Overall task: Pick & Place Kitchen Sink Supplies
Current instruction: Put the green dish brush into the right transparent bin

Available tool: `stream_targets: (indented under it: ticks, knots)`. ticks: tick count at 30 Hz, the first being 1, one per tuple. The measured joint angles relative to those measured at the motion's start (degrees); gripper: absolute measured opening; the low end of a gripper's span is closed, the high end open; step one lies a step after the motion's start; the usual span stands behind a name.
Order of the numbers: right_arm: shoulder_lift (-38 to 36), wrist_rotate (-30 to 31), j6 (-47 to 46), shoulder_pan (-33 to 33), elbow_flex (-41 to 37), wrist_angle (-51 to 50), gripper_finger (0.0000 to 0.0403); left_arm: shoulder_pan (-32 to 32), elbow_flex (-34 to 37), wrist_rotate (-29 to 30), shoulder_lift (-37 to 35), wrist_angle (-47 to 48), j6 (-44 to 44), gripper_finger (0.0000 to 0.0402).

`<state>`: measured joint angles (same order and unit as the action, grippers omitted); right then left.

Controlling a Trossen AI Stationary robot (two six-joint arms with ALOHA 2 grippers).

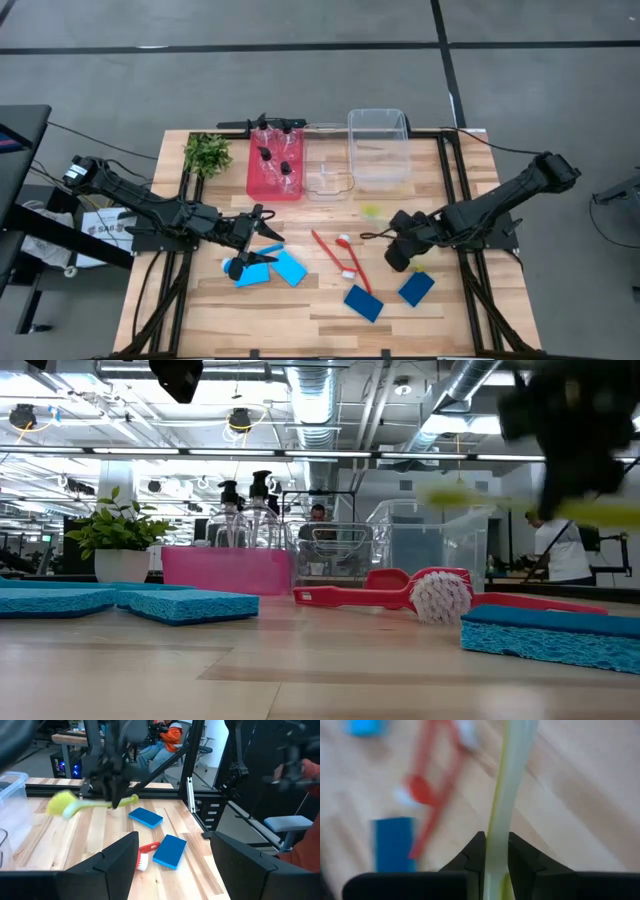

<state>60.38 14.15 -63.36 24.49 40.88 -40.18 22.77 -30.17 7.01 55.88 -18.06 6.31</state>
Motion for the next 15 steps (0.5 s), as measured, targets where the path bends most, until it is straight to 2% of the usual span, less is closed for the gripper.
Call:
stream_targets:
  ticks: [4,10,15]
  knots:
    - [0.0,4.08,11.7,-0.67,8.53,0.03,0.0048,0.0,0.0,0.43,0.0,-0.02,0.0,0.025]
    - [0.0,16.47,30.62,-3.96,21.19,0.4,0.005,0.0,0.0,0.43,0.0,-0.02,0.0,0.025]
    - [-0.07,26.8,44.55,-9.51,27.91,3.18,0.0051,0.0,0.0,0.43,0.0,-0.02,0.01,0.025]
